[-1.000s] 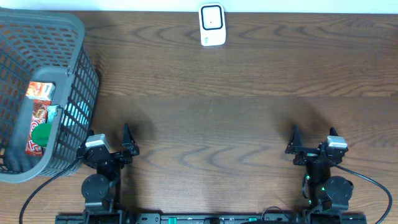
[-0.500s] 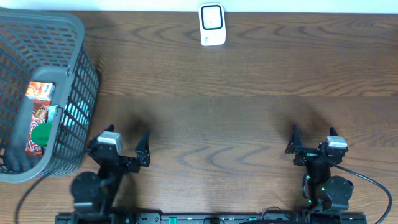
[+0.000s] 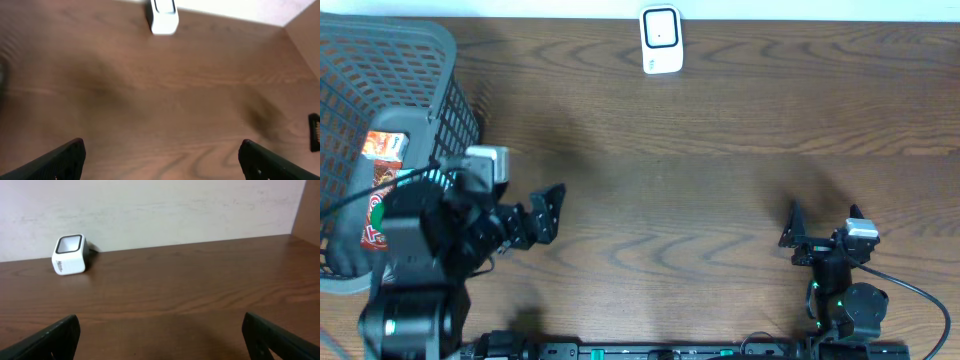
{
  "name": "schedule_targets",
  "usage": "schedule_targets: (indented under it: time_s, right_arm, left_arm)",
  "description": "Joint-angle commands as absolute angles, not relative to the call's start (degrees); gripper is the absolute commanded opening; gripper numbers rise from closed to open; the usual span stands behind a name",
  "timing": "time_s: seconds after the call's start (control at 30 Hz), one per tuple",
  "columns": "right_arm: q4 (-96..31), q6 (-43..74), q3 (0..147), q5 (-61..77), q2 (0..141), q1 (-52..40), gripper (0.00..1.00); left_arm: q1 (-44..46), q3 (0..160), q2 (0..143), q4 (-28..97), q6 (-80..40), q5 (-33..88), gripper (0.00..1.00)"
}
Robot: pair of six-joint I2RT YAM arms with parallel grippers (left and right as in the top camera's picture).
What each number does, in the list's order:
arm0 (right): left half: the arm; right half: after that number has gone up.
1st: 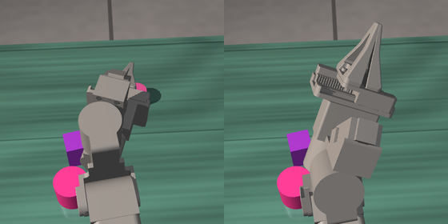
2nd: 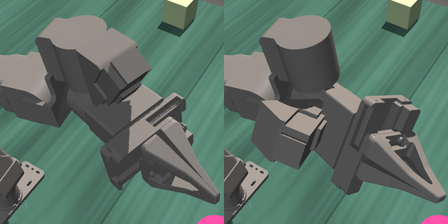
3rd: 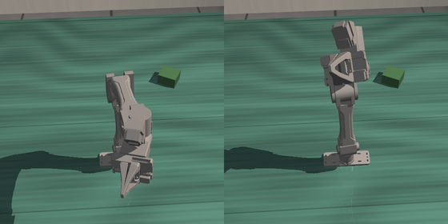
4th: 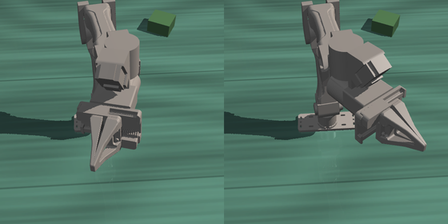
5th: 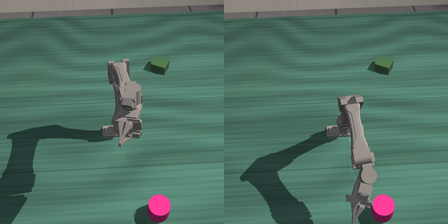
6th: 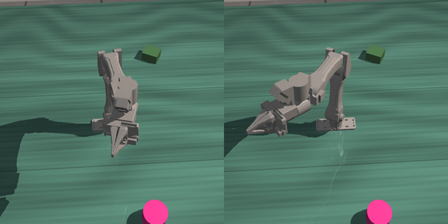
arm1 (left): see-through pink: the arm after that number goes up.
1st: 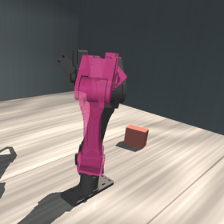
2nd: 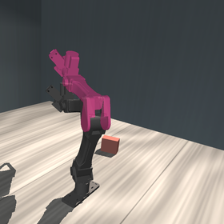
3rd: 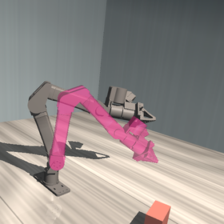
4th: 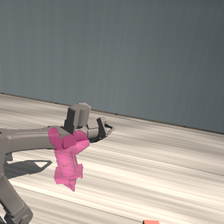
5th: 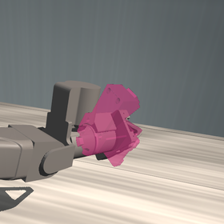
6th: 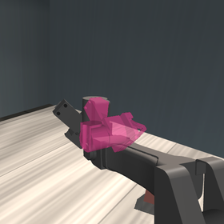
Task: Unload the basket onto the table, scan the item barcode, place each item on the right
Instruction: 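Reach the left gripper into the basket toward the green-lidded jar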
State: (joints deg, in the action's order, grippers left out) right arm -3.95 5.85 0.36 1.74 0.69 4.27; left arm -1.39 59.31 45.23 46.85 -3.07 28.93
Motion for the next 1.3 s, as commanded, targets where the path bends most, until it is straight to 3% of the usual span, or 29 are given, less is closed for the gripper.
schedule_targets:
  time_s: [0.0, 0.2, 0.37, 0.57, 0.93, 1.27]
  right_arm:
    - [-4.14, 6.37, 0.32, 2.00, 0.38, 4.03, 0.99]
    - [-4.14, 6.37, 0.32, 2.00, 0.38, 4.03, 0.99]
    - [-4.14, 6.37, 0.32, 2.00, 0.38, 4.03, 0.99]
    - [-4.14, 6.37, 0.32, 2.00, 0.38, 4.03, 0.99]
    - [-4.14, 6.37, 0.32, 2.00, 0.38, 4.03, 0.99]
    - [-4.14, 6.37, 0.32, 2.00, 0.38, 4.03, 0.99]
  left_arm:
    - [-1.32, 63.09, 48.90, 47.40, -7.14, 32.49, 0.98]
    - [-1.32, 77.73, 59.00, 57.12, -13.47, 17.91, 0.98]
    - [-1.52, 104.14, 75.24, 75.05, -14.33, -0.19, 0.98]
    - [-8.82, 118.91, 84.88, 83.64, -19.77, -4.78, 0.98]
    - [-35.64, 119.42, 92.62, 86.35, -31.00, -4.49, 0.98]
    - [-39.22, 108.77, 94.74, 82.91, -31.14, -2.48, 0.98]
